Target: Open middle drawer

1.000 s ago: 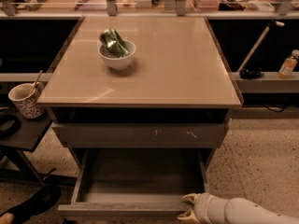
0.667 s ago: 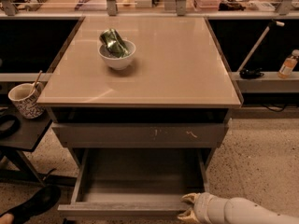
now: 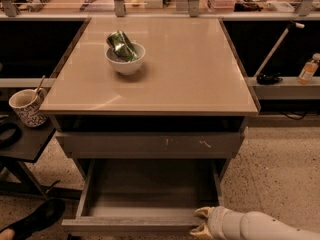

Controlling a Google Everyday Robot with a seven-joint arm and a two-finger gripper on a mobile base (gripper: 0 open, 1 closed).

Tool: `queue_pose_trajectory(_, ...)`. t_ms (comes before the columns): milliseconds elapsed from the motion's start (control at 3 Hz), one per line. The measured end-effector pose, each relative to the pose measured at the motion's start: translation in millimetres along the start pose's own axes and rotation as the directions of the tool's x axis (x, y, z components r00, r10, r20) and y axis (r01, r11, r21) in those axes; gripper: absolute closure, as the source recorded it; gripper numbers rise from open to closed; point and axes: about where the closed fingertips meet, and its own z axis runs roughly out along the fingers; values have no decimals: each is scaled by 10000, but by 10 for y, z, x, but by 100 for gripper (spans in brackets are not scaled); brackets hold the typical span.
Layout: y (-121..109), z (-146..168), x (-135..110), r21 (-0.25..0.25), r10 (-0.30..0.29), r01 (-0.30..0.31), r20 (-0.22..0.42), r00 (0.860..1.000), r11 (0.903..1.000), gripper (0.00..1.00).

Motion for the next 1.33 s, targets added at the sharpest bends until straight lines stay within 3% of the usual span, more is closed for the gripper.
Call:
queue_pose_trajectory(667,0,0,0,-1,0,0,0,10000,10000,13)
queue_pose_trajectory(1000,0,0,0,-1,0,0,1,10000,10000,0)
queue_pose_trajectory(1333,0,0,0,-1,0,0,1,10000,10000,0)
